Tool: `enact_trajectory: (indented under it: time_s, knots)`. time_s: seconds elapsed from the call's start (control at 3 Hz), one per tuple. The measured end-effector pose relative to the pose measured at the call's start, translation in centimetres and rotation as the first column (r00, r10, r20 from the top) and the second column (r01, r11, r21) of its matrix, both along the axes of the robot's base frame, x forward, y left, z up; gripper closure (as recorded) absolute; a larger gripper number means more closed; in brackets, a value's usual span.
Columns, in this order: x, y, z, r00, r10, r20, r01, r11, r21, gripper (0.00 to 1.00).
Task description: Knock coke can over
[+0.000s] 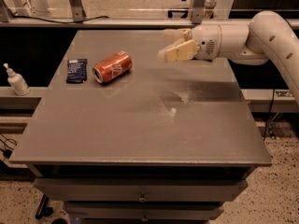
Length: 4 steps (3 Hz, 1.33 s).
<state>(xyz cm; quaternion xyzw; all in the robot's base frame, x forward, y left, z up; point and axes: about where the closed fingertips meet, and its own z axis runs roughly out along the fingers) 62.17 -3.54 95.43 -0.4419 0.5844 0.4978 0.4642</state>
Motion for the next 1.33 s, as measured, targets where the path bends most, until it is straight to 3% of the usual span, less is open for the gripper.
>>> enact_trajectory:
  time_s: [0.33,0.67,1.0,1.33]
  knots:
    - [1.0,-4.4,0.3,0.9914,-0.032,0.127,0.037,0.999,-0.034,0.0]
    - [1.2,-7.5,1.3,0.9605,-0.008,0.278,0.031,0.996,-0.078,0.0]
    - [1.2,-7.7,2.0,0.9522,-0.003,0.305,0.028,0.997,-0.078,0.0]
    - [1.2,-7.7,2.0,0.9523,-0.002,0.305,0.028,0.997,-0.078,0.0]
